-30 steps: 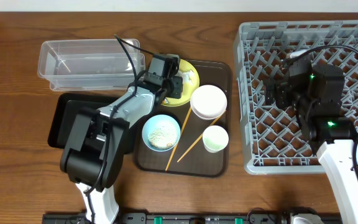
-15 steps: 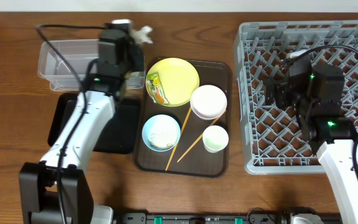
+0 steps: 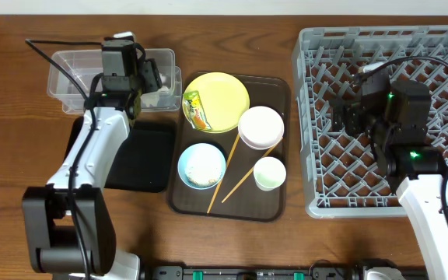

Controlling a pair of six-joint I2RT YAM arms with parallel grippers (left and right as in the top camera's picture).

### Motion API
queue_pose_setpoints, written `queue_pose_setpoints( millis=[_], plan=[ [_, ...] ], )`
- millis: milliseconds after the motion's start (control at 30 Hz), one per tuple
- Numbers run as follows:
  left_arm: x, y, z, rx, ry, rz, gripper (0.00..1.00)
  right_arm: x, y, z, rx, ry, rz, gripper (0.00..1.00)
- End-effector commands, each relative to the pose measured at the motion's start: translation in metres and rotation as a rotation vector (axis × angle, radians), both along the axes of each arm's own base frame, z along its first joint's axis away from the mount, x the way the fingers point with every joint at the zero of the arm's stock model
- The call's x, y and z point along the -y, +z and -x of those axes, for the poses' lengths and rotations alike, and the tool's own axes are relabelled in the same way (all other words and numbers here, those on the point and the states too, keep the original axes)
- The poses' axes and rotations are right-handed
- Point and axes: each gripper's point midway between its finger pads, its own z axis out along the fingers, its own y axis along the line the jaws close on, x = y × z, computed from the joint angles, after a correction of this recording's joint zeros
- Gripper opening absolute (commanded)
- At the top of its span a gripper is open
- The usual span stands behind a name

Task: Sort waste into correct bins and load items into the dishwasher rack
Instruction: 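Carry the tissue to the clear plastic bin and release it, then reach the left gripper to the yellow snack wrapper and grasp it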

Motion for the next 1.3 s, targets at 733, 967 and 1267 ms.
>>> queue_pose_setpoints(
  millis=[733,967,1267],
  plan=[
    [0.126,-0.086,0.067,-0.374,-0.315,0.028,0.67,0.002,0.013,-0.004,0.030,-0.013,-0.012,0.99],
    [0.125,-0.105,0.073,-0.433,-0.292,0.035,0.66,0.002,0.013,-0.004,0.030,-0.014,-0.012,0.99],
    [0.124,-0.126,0.076,-0.482,-0.289,0.028,0.66,0.002,0.013,-0.004,0.030,-0.013,-0.012,0.99]
  ],
)
